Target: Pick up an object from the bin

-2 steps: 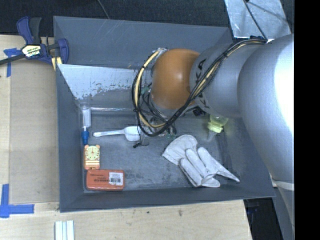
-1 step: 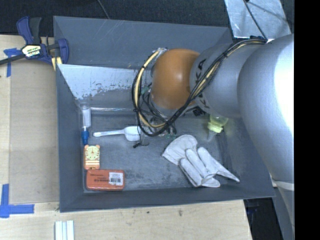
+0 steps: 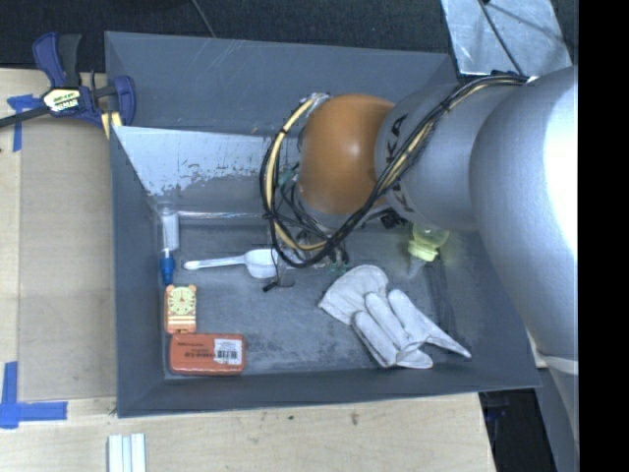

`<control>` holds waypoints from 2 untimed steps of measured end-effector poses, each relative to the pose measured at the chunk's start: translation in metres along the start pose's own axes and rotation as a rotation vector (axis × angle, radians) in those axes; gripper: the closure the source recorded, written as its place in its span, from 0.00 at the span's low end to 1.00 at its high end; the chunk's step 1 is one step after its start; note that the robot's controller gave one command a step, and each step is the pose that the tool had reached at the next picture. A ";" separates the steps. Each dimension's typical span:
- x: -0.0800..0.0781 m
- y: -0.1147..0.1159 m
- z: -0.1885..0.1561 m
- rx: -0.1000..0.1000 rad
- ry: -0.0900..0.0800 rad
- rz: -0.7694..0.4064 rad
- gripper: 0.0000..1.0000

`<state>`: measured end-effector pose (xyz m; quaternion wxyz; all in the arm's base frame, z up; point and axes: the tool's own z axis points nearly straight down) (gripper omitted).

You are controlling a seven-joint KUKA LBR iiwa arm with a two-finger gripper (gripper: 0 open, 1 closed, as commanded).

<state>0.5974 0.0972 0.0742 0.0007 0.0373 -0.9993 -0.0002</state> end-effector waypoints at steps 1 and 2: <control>0.002 0.000 -0.021 0.001 0.006 0.000 1.00; -0.001 0.000 -0.041 0.000 -0.003 0.000 1.00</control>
Offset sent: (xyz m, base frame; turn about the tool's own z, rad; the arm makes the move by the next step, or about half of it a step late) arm -0.0001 -0.0002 0.0352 0.0000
